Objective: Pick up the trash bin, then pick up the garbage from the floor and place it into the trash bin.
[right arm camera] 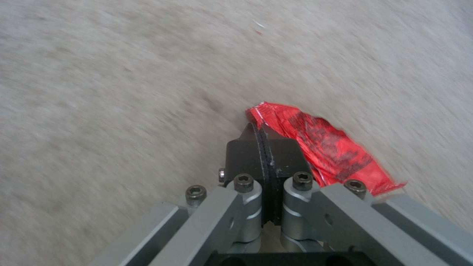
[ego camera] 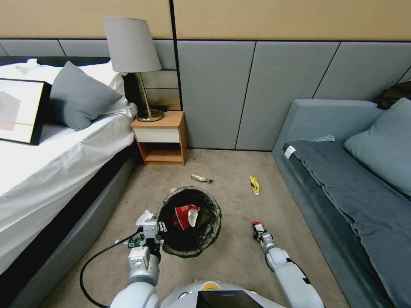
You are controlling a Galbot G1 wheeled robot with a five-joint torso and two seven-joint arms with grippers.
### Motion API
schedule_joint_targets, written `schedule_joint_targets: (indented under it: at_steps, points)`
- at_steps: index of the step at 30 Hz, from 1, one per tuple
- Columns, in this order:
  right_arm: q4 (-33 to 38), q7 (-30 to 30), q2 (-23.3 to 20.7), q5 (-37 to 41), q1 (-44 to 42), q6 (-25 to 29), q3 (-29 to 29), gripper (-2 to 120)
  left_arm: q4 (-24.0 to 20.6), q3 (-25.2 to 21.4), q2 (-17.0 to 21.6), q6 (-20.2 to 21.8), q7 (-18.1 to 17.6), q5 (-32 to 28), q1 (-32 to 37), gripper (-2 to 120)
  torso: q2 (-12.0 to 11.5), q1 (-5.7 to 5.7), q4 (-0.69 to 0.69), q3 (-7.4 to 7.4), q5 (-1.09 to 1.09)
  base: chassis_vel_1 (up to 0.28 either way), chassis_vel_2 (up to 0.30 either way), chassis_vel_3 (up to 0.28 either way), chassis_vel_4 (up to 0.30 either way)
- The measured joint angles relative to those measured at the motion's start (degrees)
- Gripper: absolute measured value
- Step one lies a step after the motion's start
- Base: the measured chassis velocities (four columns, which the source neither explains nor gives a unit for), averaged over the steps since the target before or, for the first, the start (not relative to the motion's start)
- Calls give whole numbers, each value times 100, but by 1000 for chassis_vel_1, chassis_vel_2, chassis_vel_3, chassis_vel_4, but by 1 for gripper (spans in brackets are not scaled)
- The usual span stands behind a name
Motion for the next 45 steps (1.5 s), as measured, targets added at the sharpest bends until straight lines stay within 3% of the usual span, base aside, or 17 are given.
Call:
schedule_joint_targets:
  at_steps: [4, 8, 10, 21, 26, 30, 37, 45]
  points:
    - [446, 72, 19, 118, -158, 78, -16, 0, 21, 7, -3, -2, 1, -1, -3, 0, 0, 0, 7, -1, 1, 0, 0, 0, 0]
    - [1452, 139, 78, 284, -530, 133, -47, 0, 36, 8, 0, -3, 1, 3, -4, 0, 0, 0, 13, -2, 2, 0, 0, 0, 0]
    - [2014, 157, 104, 324, -760, 152, -56, 0, 38, 15, 1, -4, 2, 5, -4, 0, 0, 0, 12, -3, 1, 0, 0, 0, 0]
    - [3618, 90, 122, 508, -1329, 521, -122, 0, 90, 50, 0, -9, 6, 22, -8, 0, 0, -1, 13, -3, 1, 0, 0, 0, 0]
    - [4487, -913, 150, 1005, -1391, 1625, -198, 0, 152, 95, 8, -11, 14, 45, -8, 0, 0, -1, 14, -4, 1, 0, 0, 0, 0]
    - [5104, -1524, 113, 1480, -1450, 1942, -316, 0, 207, 129, 8, -13, 19, 49, -10, 0, 0, -2, 14, -4, 2, 0, 0, 0, 0]
    - [6106, -2356, -76, 2060, -1677, 1913, -667, 0, 259, 197, 10, -14, 22, 56, -21, 0, 1, -2, 13, -4, 1, 0, 0, 0, 0]
    - [6394, -2610, -221, 1901, -1843, 1815, -1278, 0, 263, 230, 3, -14, 27, 86, -25, 0, 1, -1, 13, -4, 2, 0, 0, 0, 0]
